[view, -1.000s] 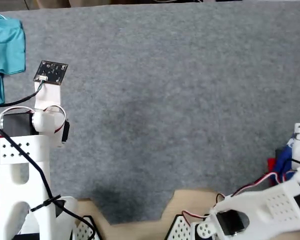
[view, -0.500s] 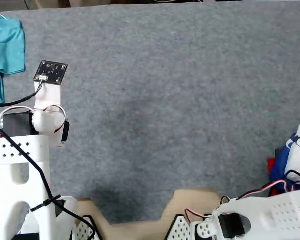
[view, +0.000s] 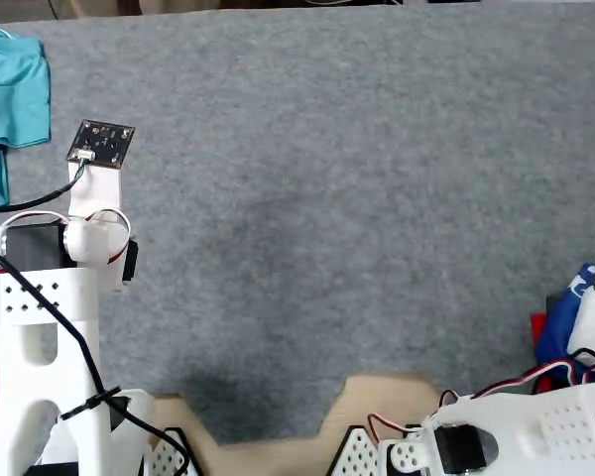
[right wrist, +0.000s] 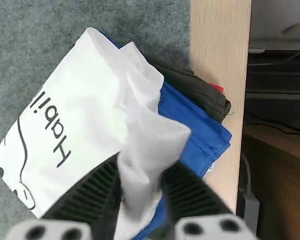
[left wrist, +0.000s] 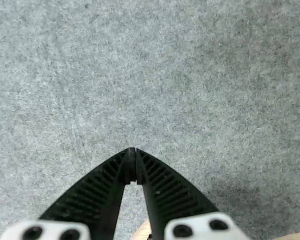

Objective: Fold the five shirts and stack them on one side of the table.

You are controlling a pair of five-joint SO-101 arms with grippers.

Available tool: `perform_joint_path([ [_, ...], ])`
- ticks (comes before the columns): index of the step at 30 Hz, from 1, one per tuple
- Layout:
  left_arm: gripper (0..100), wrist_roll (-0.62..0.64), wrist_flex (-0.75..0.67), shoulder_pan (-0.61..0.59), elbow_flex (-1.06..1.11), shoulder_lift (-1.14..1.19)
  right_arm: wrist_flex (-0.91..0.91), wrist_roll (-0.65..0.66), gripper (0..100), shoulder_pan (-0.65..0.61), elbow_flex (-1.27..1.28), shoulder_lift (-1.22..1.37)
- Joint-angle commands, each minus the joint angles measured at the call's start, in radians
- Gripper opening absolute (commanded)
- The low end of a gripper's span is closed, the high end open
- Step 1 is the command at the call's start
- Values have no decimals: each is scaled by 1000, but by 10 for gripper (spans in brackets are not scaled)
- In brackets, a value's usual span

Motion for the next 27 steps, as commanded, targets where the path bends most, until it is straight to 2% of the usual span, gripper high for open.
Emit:
perform_joint_path([
  [1, 19, -6, -2, -3, -12, -27, 8, 3, 246, 30, 2, -5],
  [4, 19, -6, -5, -3, -12, -27, 34, 2, 344, 31, 1, -12],
  [8, 19, -6, -5, -3, -12, -27, 35, 0, 343, 22, -7, -12],
  [12, 19, -6, -5, -12, -14, -27, 35, 0, 245, -19, -2, -31],
  [15, 19, -6, -6, -32, -14, -27, 35, 0, 93, -96, -5, -82],
  [17, 19, -2, -54, -78, -9, -25, 35, 6, 1, -191, -2, -127],
  [21, 19, 3, -172, -169, -14, -18, 35, 2, 6, -440, -1, -225],
  [24, 19, 84, -273, -169, -3, -16, 2, 2, 6, -682, 7, -249],
  [27, 19, 186, -451, -118, 46, -13, -160, 3, 6, -921, 67, -186],
])
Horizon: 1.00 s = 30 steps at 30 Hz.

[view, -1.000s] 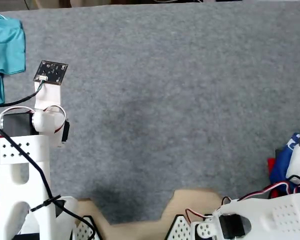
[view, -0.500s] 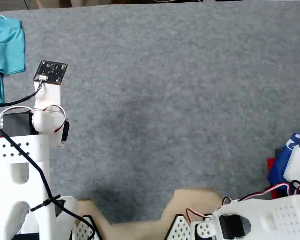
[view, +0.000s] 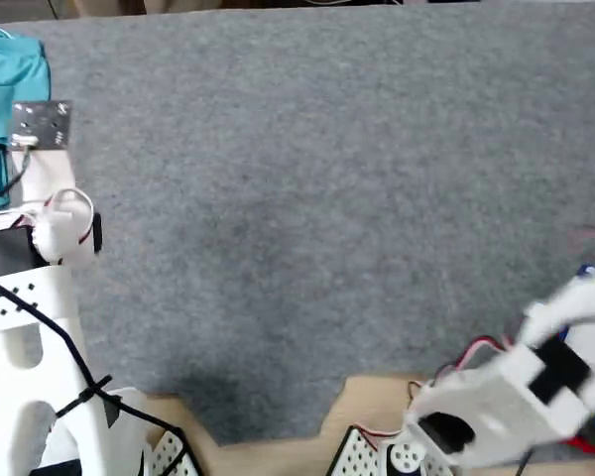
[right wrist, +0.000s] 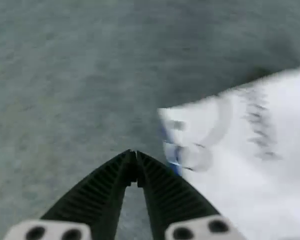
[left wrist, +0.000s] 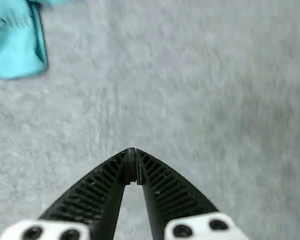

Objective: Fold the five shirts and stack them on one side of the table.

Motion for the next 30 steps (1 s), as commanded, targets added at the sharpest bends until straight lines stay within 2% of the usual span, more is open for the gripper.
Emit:
perform_joint_path([
  [1, 19, 100, -226, 61, 48, -13, -203, 3, 6, -315, 71, 38],
  [5, 19, 115, -520, 167, 209, -13, -505, 5, 6, -527, 203, 251],
  [8, 19, 112, -715, 222, 350, -13, -678, 6, 6, -596, 225, 446],
  [10, 19, 112, -781, 235, 423, -13, -692, 6, 6, -610, 193, 564],
  [13, 19, 112, -786, 232, 488, 2, -568, 8, 6, -599, 119, 688],
  [17, 19, 60, -786, 193, 512, 99, -219, 12, 9, -576, -30, 789],
  [21, 19, 51, -775, 149, 482, 216, 69, 155, 6, -568, -180, 865],
  [24, 19, 49, -671, 150, 417, 285, 69, 244, 5, -532, -127, 869],
  [30, 19, 49, -430, 166, 261, 384, 69, 265, 5, -464, 148, 768],
])
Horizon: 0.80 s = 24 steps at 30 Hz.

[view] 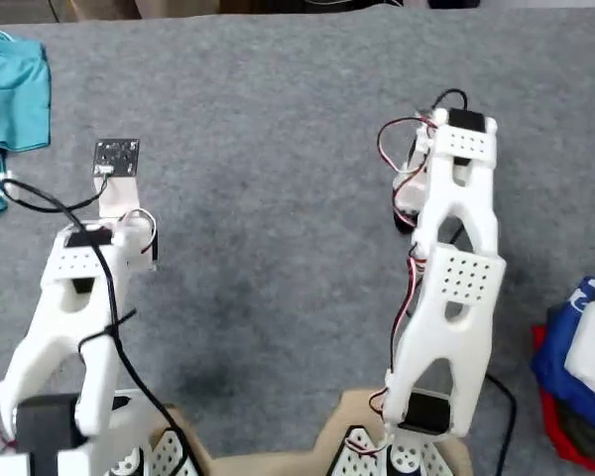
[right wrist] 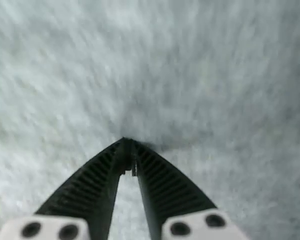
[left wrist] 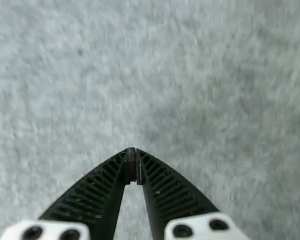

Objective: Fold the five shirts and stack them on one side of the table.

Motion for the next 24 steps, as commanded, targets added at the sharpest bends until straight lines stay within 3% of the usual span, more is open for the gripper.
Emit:
perform_joint_path([
  [1, 19, -6, 129, 9, -120, 31, 46, 46, 5, 70, 194, -68],
  [11, 19, -5, 261, 0, -172, 110, 44, 147, 5, 162, 515, -361],
  [16, 19, 14, 259, -12, -288, 56, 31, 216, 5, 114, 470, -550],
  [19, 20, 81, 146, -18, -345, 67, -107, 272, 5, 99, 363, -602],
  [24, 20, 135, -169, -5, -353, 213, -603, 284, 5, 111, 337, -455],
])
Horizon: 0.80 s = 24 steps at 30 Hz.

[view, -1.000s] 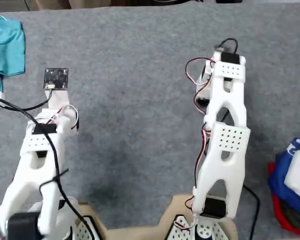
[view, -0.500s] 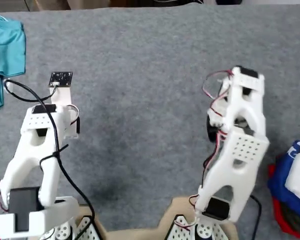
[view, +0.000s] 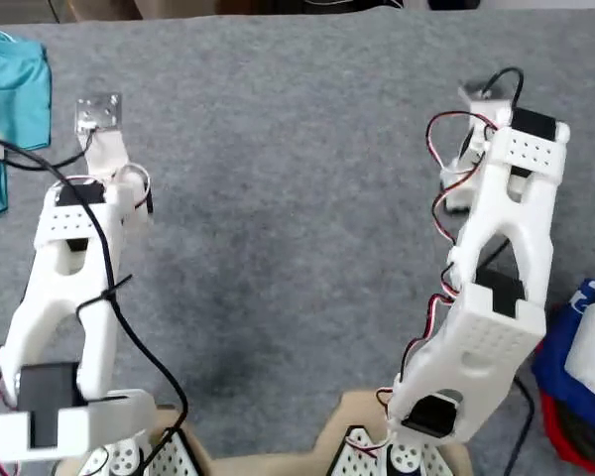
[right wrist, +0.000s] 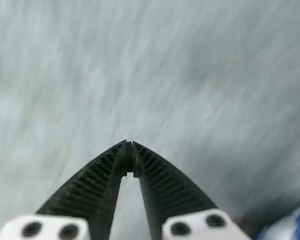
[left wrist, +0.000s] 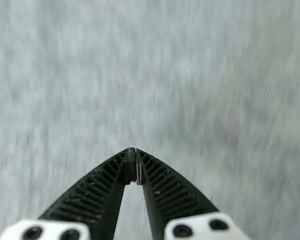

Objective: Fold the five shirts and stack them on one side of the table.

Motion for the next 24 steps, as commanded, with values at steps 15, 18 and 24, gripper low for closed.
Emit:
perform_joint_path([
  [15, 20, -43, 548, -21, -654, 587, 367, 371, 5, 331, -533, 470],
  [18, 20, -92, 615, -21, -743, 633, 367, 448, 5, 426, -470, 461],
  [24, 20, -94, 620, -25, -789, 670, 367, 517, 5, 499, -381, 358],
])
